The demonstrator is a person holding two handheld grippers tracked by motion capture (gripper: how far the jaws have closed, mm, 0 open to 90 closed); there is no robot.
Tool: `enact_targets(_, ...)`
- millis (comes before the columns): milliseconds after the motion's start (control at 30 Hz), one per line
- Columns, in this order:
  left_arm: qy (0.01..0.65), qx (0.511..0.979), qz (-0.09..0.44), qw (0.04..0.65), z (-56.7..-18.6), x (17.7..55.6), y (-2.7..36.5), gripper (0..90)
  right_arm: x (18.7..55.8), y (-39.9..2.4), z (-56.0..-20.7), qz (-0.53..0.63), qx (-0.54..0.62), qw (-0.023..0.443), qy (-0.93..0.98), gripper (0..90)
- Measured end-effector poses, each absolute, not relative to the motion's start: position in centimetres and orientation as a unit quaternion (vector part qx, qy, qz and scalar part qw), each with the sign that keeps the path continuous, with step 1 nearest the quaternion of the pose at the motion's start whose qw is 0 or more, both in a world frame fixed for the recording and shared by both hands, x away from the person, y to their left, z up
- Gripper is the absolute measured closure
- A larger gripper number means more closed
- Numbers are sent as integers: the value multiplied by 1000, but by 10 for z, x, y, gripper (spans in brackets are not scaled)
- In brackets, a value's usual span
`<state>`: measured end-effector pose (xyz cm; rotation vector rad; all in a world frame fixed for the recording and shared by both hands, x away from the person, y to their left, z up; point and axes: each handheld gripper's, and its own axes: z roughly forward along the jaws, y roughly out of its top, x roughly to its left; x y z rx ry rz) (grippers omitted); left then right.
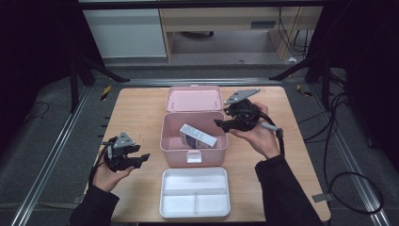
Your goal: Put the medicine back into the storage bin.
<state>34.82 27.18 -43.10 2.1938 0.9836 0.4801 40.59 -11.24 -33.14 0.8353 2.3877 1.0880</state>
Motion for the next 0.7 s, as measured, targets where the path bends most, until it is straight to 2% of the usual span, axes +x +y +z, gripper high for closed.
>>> enact_targets(167, 349, 859, 167, 335, -428, 344, 265, 474, 384, -144, -339, 382, 299, 207, 850, 458)
enact_targets(367, 318, 880, 143, 323, -428, 339, 254, 494, 364, -169, -365, 388, 300, 197, 849, 448)
enact_targets(700, 246, 915, 97, 304, -431, 329, 230, 550, 344, -169, -417, 335, 248, 159, 895, 466)
